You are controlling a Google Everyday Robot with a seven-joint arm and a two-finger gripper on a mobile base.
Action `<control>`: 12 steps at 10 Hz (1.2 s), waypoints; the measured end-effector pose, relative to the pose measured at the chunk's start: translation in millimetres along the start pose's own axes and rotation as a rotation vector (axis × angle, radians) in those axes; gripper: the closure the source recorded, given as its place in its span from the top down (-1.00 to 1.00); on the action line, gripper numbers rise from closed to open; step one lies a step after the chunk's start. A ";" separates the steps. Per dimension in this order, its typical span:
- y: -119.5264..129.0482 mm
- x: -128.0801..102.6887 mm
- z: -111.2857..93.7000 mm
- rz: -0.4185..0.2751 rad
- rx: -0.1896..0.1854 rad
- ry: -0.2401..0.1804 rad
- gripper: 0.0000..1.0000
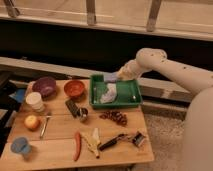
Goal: Place sponge in tray
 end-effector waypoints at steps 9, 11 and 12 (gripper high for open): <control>-94.6 3.9 44.6 0.274 -0.017 0.013 0.32; -93.7 15.2 60.6 0.290 -0.029 0.041 0.60; -94.6 17.9 63.3 0.295 -0.034 0.044 0.60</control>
